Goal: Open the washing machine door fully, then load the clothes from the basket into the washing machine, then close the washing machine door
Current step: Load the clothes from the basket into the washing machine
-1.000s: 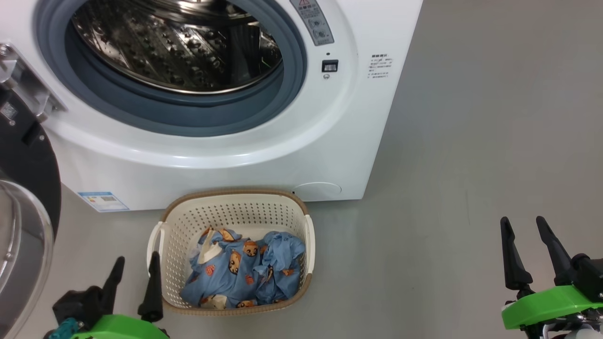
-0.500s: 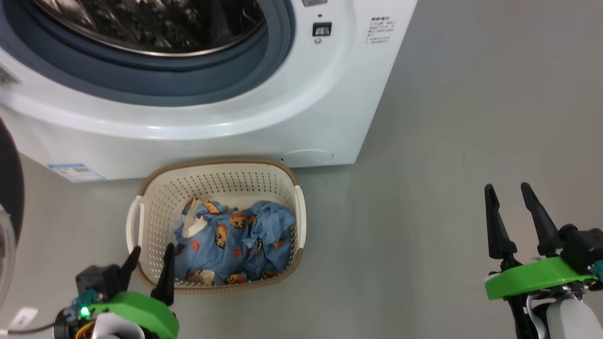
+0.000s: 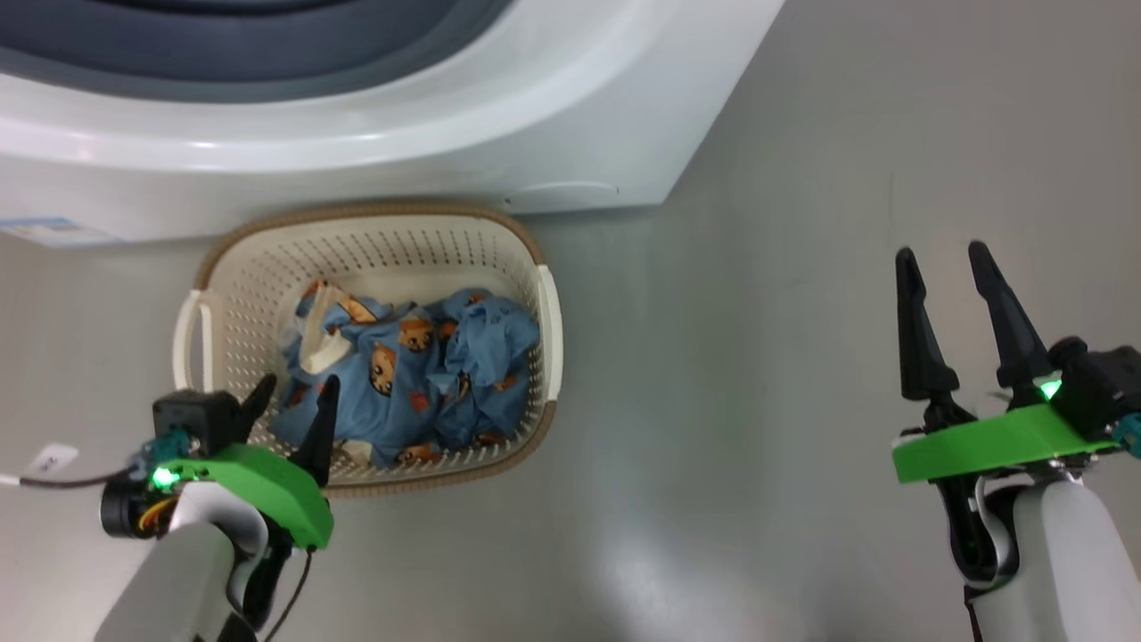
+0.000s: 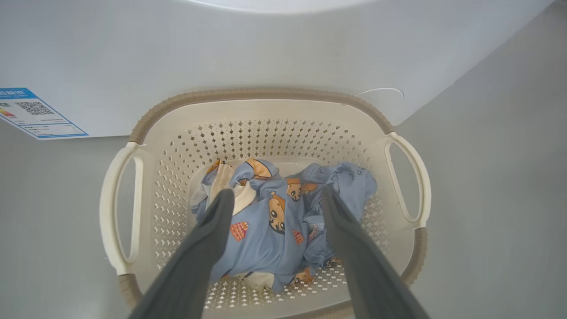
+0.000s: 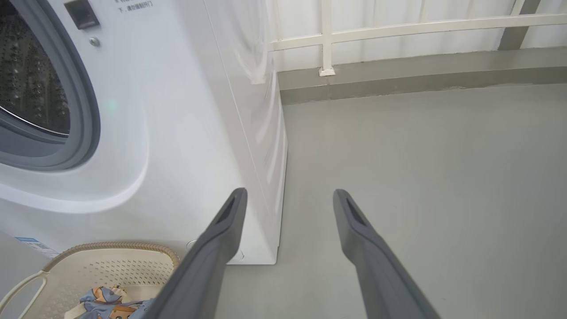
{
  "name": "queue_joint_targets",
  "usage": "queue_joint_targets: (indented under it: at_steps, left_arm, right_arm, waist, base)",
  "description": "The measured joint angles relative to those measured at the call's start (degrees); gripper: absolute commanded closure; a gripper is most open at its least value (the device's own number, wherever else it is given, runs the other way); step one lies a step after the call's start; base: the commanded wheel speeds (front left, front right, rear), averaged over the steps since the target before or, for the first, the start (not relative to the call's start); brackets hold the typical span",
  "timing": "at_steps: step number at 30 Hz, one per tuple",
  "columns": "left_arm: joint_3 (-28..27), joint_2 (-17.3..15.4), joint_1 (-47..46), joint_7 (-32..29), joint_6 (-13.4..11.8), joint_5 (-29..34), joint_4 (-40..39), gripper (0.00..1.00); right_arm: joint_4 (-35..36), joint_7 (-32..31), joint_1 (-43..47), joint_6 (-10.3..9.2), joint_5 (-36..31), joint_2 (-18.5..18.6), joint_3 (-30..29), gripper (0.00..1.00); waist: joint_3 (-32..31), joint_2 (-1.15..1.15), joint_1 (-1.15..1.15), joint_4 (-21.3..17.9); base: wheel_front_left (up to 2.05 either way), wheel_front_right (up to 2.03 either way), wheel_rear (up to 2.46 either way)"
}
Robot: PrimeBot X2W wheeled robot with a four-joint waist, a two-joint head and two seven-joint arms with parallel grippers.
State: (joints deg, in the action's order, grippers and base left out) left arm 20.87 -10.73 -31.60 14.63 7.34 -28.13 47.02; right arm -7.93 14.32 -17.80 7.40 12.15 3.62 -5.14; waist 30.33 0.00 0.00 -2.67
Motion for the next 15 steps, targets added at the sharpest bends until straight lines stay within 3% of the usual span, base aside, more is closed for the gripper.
queue_joint_targets:
  at_steps: [15]
  left_arm:
    - [11.6,-3.8,-14.8,-0.6,0.0,-10.1,13.8,0.00]
  right_arm:
    - [1.8,0.0,-6.1,0.00,1.0,-0.3,2.6,0.00]
  waist:
    - [11.6,0.00,0.00,-2.4]
  base:
    - [0.00,0.00,0.00]
